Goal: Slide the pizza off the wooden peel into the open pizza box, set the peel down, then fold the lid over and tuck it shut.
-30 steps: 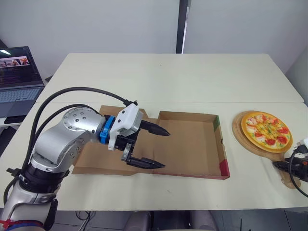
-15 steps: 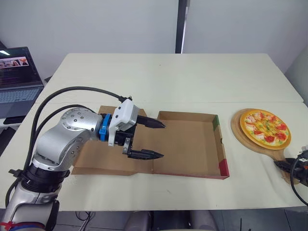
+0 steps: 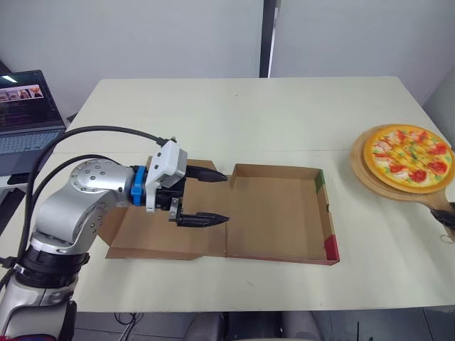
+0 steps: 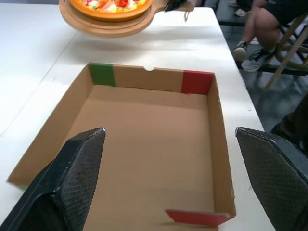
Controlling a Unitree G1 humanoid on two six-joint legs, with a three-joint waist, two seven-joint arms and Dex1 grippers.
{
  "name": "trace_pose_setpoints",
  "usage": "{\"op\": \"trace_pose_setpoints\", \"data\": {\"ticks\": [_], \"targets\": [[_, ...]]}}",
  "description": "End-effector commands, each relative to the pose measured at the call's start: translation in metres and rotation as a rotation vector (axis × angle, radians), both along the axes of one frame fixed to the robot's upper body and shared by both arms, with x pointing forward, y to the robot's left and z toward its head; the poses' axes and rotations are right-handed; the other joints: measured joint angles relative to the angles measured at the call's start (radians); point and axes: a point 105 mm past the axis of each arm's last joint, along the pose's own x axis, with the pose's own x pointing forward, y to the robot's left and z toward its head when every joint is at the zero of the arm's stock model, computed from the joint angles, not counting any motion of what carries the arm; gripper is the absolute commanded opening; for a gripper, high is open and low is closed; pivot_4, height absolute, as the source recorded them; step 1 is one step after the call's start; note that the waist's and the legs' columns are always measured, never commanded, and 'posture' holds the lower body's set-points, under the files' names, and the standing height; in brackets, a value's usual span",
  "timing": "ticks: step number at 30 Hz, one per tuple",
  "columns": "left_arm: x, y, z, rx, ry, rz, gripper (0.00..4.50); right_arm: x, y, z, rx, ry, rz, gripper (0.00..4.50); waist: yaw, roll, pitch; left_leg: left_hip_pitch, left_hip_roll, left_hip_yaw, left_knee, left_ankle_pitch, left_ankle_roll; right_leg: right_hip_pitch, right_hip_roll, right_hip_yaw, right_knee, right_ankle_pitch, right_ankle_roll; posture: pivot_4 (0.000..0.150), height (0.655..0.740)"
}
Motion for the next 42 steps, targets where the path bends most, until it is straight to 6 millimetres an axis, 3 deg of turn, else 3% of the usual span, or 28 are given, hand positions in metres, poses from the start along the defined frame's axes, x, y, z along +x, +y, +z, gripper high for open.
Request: {"op": "trace_pose_setpoints", "data": {"ticks": [1, 7, 16, 19, 26, 42], "targets": [[-0.009, 0.003, 0.007, 0.001, -0.02, -0.013, 4.5, 0.01, 0.026, 0.043, -0.075, -0.118, 0.145, 1.54, 0.001, 0.0, 0.0, 0.0, 0.0, 0.0, 0.0, 0.0, 0.0, 0.0, 0.0, 0.0, 0.0, 0.0, 0.0, 0.15, 0.74], [-0.014, 0.016, 0.004, 0.03, -0.011, 0.05, 4.5, 0.024, 0.072, 0.053, -0.142, -0.103, 0.375, 1.54, 0.001, -0.001, 0.001, -0.001, 0.0, -0.002, 0.0, 0.0, 0.0, 0.0, 0.0, -0.002, 0.0, 0.0, 0.0, 0.15, 0.74], [-0.035, 0.029, -0.001, 0.029, 0.045, 0.072, 4.5, 0.035, 0.103, 0.048, -0.264, -0.074, 0.548, 1.54, 0.006, -0.002, 0.002, -0.005, 0.0, -0.002, 0.0, 0.0, -0.002, -0.004, -0.001, -0.002, 0.0, 0.0, 0.0, 0.15, 0.74], [-0.039, 0.032, 0.001, 0.025, 0.048, 0.076, 4.5, 0.036, 0.105, 0.046, -0.295, -0.06, 0.578, 1.54, 0.007, -0.002, 0.001, -0.013, 0.0, -0.002, 0.001, 0.0, -0.002, -0.012, -0.001, -0.002, 0.001, 0.001, -0.002, 0.15, 0.74], [-0.051, 0.034, -0.003, 0.044, 0.079, 0.067, 4.5, 0.041, 0.11, 0.044, -0.396, -0.05, 0.644, 1.54, 0.006, -0.002, 0.001, -0.015, 0.0, -0.002, 0.002, 0.0, -0.002, -0.014, -0.001, -0.003, 0.0, 0.002, -0.004, 0.15, 0.74], [-0.05, 0.032, -0.007, 0.062, 0.086, 0.053, 4.5, 0.05, 0.106, 0.056, -0.517, -0.096, 0.65, 1.54, 0.004, -0.002, 0.001, -0.015, 0.0, -0.001, 0.002, 0.0, -0.002, -0.015, 0.0, -0.002, 0.001, 0.003, -0.004, 0.15, 0.74]]}}
